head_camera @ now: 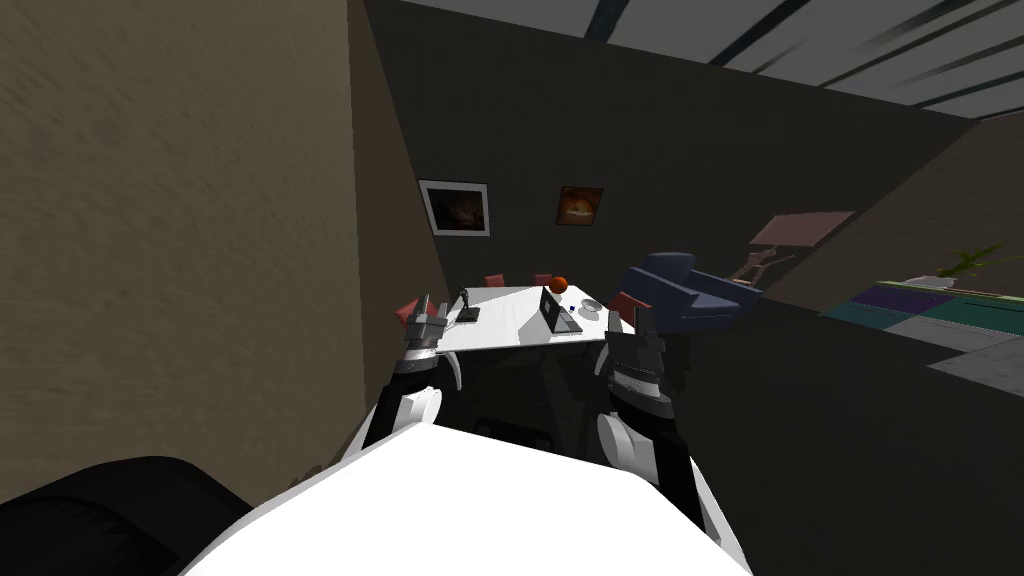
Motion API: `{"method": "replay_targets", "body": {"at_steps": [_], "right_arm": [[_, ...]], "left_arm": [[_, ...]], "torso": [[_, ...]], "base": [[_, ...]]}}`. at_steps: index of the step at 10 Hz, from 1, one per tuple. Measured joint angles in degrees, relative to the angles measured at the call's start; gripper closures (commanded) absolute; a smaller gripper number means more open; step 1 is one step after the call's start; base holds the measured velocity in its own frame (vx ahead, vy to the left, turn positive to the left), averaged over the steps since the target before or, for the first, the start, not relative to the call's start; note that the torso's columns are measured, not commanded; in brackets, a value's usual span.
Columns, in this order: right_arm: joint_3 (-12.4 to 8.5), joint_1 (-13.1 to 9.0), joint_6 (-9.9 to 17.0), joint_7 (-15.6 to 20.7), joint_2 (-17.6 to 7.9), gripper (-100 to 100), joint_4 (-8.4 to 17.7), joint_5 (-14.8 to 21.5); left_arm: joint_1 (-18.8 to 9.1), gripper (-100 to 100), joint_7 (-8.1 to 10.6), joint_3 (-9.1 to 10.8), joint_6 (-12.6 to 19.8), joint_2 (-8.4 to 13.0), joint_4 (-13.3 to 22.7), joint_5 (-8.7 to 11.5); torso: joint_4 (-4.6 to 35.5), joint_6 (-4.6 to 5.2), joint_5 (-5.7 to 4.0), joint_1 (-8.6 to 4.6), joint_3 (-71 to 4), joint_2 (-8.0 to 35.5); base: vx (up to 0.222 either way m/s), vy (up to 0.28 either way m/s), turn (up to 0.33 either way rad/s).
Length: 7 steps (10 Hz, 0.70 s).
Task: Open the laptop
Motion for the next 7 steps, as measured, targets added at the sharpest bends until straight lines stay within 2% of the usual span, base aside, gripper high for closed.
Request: {"method": "replay_targets", "body": {"at_steps": [2,7], "right_arm": [[0.00,0.00,0.00,0.00,0.00,0,0.00,0.00],[0.00,0.00,0.00,0.00,0.00,0,-0.02,0.00]], "left_arm": [[0.00,0,0.00,0.00,0.00,0.00,0.00,0.00],[0.00,0,0.00,0.00,-0.01,0.00,-0.01,0.00]], "torso": [[6.00,0.00,0.00,0.00,-12.00,5.97],[26.91,0.00,0.00,0.00,-53.81,26.93]], "base": [[0.000,0.000,0.000],[0.000,0.000,0.000]]}}
